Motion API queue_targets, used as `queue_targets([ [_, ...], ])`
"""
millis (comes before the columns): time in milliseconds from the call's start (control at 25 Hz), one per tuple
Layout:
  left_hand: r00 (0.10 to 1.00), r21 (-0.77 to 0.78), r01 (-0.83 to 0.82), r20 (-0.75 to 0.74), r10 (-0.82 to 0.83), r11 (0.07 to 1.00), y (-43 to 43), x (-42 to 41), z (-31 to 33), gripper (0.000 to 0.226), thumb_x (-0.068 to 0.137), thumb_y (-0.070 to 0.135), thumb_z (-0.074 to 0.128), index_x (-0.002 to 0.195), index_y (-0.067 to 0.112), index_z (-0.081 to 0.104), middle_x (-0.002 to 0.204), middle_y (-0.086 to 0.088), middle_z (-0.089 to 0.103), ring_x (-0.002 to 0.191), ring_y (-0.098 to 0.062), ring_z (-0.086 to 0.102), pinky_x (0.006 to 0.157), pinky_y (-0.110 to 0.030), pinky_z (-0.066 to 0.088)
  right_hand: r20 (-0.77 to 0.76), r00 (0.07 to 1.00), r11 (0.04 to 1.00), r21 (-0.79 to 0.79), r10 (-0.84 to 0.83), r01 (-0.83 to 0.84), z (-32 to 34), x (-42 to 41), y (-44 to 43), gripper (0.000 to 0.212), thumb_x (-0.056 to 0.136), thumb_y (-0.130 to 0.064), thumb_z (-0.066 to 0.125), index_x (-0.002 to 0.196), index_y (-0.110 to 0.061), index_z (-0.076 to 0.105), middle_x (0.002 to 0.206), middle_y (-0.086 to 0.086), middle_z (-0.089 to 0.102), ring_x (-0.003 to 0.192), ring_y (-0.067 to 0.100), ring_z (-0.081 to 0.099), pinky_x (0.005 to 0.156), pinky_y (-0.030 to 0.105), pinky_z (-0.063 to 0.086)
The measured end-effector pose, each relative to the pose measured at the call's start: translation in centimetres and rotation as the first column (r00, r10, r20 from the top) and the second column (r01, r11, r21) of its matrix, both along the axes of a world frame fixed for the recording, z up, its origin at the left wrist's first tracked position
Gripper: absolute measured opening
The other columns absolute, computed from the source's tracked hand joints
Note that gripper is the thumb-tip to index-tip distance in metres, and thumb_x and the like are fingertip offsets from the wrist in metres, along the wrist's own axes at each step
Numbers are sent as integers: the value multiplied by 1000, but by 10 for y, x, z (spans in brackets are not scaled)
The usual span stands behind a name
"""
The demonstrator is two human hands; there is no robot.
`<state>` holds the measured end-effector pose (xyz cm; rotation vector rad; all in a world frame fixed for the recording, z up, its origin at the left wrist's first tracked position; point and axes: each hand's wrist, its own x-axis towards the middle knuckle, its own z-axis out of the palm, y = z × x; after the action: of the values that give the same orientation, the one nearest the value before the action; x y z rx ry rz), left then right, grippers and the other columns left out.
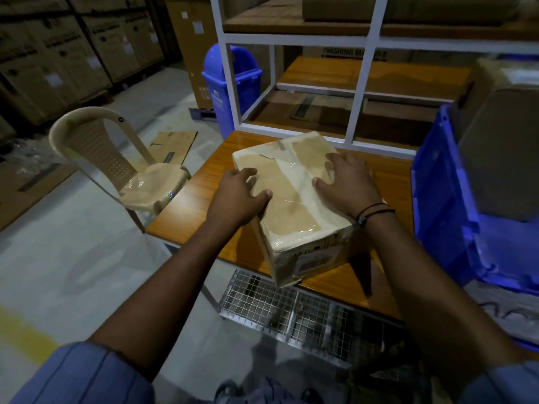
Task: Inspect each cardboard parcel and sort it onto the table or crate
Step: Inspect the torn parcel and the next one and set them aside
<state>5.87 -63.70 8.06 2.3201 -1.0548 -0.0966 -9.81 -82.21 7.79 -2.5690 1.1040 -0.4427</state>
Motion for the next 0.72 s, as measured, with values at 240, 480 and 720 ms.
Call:
queue_targets([
  [240, 993, 98, 78, 81, -86, 992, -38, 64, 2, 58, 92, 53, 70, 141, 24, 60, 153, -12, 47, 137, -30, 49, 104, -43, 47, -99, 980, 985, 40, 173, -170, 2, 15, 90, 80, 89, -78, 45, 153, -31, 40, 161, 5, 35, 148, 30, 28, 120, 52, 22],
  [480, 983, 57, 181, 25, -183, 982, -50, 93, -4, 54, 94, 61, 59, 141, 34, 60, 144, -6, 57, 119, -25, 62, 93, -43, 56, -190, 971, 988, -37, 143, -152, -4, 13, 116, 85, 88, -80, 48, 156, -33, 34, 167, 3, 28, 153, 26, 21, 125, 52, 14],
  [720, 981, -163, 160, -80, -174, 974, -24, 108, -20, 42, 100, 52, 58, 138, 34, 65, 140, -10, 54, 124, -26, 58, 89, -32, 44, -73, 966, 968, -68, -247, 242, -16, -29, 89, 80, 89, -82, 46, 150, -31, 44, 165, 5, 32, 151, 28, 27, 123, 59, 20],
])
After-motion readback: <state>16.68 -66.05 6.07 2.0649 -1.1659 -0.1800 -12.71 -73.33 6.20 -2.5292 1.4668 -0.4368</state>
